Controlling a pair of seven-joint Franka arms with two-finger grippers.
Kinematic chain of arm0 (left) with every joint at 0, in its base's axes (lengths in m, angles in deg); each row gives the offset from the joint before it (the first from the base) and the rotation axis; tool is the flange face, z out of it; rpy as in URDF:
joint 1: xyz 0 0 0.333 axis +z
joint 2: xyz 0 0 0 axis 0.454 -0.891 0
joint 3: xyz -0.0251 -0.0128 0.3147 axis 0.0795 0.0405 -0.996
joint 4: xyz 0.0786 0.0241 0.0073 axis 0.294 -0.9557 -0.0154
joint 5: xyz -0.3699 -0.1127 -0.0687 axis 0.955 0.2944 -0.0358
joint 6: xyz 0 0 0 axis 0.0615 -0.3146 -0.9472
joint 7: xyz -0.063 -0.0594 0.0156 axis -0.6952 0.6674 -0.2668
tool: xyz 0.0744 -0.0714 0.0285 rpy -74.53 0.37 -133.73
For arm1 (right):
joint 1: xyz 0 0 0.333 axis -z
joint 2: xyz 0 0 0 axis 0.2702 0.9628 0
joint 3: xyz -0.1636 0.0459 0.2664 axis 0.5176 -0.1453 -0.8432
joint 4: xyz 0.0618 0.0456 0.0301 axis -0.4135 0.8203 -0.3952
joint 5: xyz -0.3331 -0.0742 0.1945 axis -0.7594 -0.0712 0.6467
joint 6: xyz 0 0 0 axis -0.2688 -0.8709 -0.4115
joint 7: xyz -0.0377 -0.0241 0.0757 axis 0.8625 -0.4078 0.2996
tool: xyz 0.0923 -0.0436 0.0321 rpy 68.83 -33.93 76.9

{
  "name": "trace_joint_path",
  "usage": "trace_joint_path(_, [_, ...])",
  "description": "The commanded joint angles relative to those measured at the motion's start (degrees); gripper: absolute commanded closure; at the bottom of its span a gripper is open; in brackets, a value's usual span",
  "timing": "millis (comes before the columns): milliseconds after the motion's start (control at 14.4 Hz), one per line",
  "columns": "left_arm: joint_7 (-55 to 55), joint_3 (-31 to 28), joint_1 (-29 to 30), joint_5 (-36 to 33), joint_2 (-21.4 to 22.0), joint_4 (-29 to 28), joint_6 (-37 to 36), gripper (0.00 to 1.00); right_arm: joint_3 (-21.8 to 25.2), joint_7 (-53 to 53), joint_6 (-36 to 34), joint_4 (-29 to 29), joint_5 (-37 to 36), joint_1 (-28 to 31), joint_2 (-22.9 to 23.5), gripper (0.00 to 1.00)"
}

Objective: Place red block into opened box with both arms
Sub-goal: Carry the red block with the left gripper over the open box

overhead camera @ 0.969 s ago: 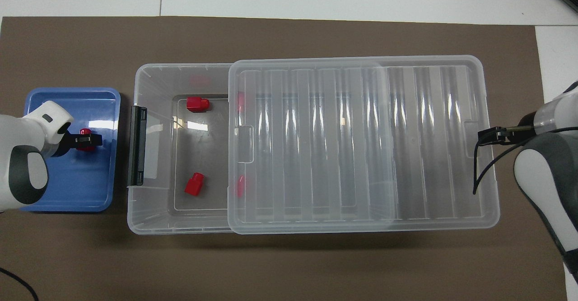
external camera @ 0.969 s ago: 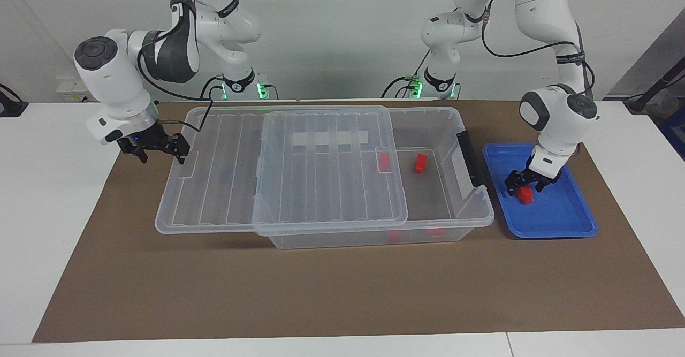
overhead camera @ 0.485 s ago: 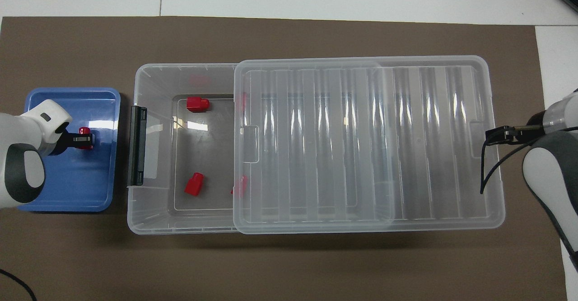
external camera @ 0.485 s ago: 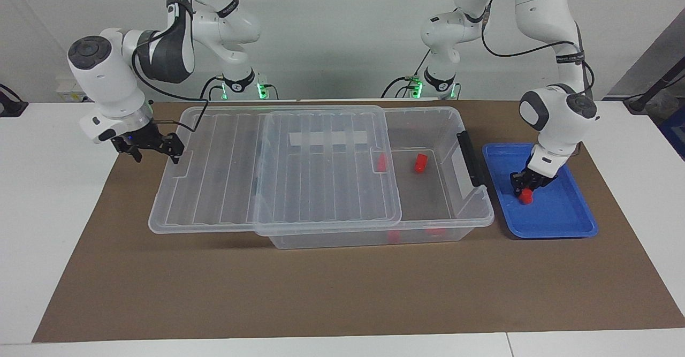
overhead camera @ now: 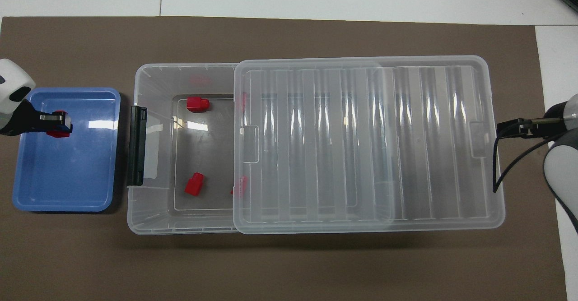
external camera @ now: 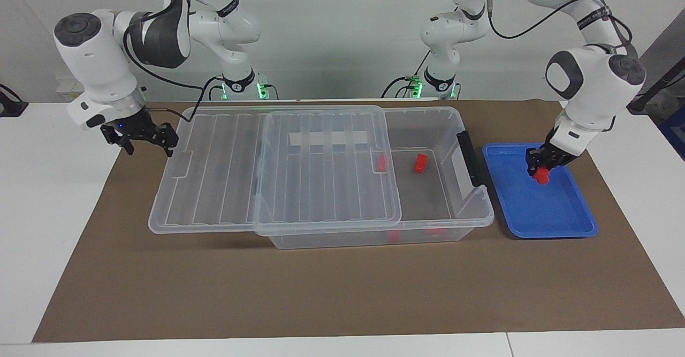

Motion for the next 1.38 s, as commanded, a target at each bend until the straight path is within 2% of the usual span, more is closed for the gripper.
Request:
trace_joint_path(0, [10.8, -0.4, -6.4, -0.8, 2.5, 3.5, -5.9, 1.0, -0.3, -0.9, -6.5, -5.0, 3.7, 0.3, -0.9, 0.0])
trace_joint_path(277, [28.6, -0.1, -16.0, -0.6, 4.0, 3.2, -4.3, 1.0, -0.3, 1.5, -18.2, -13.7, 4.9, 0.3, -0.4, 0.0])
trace_joint_path(554, [35.4, 0.1, -19.5, -0.5, 4.6, 1.0, 0.4, 1.0, -0.4, 2.7, -18.5, -13.0, 4.7, 0.2, -0.9, 0.0])
trace_joint_path(1177, [40.0, 0.1, -24.9, -0.5, 3.7, -9.2, 15.2, 1.0, -0.6, 3.0, -18.0, -12.4, 4.7, 0.1, -1.0, 0.0])
trace_joint_path(1315, [39.9, 0.1, -25.2, -0.7, 3.0, -11.3, 18.4, 1.0, 1.0, 3.2, -18.2, -12.3, 4.6, -2.9, -1.0, 0.0])
